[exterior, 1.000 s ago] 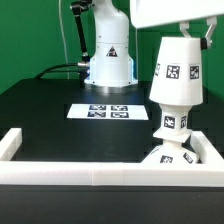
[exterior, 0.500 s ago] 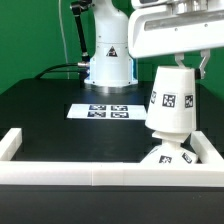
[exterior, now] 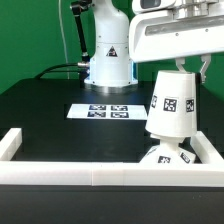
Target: Assemble lamp
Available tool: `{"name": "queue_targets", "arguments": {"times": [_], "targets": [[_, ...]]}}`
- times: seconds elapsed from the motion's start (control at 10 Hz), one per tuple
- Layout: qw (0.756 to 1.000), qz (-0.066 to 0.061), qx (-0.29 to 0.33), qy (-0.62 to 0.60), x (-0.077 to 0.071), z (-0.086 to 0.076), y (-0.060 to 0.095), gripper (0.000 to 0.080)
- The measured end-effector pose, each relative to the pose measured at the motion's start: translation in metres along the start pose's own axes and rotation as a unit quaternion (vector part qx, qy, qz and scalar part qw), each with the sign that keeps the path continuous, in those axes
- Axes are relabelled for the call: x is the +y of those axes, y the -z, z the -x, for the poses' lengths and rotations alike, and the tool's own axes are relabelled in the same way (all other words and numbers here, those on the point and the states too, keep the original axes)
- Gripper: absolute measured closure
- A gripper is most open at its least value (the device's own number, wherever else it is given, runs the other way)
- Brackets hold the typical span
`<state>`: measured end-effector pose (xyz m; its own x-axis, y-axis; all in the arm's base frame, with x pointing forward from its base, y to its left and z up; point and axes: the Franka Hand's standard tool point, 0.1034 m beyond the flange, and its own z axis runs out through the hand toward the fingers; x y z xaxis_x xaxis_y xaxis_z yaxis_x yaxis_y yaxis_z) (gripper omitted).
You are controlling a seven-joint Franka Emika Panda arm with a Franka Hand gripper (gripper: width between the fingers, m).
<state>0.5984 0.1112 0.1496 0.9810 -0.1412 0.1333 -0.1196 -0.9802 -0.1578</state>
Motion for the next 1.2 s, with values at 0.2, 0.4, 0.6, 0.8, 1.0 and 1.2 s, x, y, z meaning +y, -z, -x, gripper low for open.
{"name": "queue_targets", "arguments": {"times": [0.2, 0.4, 0.6, 0.8, 1.0, 1.2], "targets": [[1.0, 0.0, 0.001, -0.001, -0.001, -0.001, 0.002, 0.051], [1.0, -0.001, 0.001, -0.007, -0.002, -0.001, 0.004, 0.0193], [1.0, -0.001, 0.003, -0.018, -0.004, -0.002, 0.007, 0.0129], [0.999, -0.001, 0.007, -0.032, -0.011, -0.002, 0.013, 0.0106], [0.999, 0.0, 0.01, -0.043, -0.02, 0.0, 0.016, 0.01], [0.999, 0.001, 0.008, -0.047, -0.021, 0.001, 0.015, 0.01]]}}
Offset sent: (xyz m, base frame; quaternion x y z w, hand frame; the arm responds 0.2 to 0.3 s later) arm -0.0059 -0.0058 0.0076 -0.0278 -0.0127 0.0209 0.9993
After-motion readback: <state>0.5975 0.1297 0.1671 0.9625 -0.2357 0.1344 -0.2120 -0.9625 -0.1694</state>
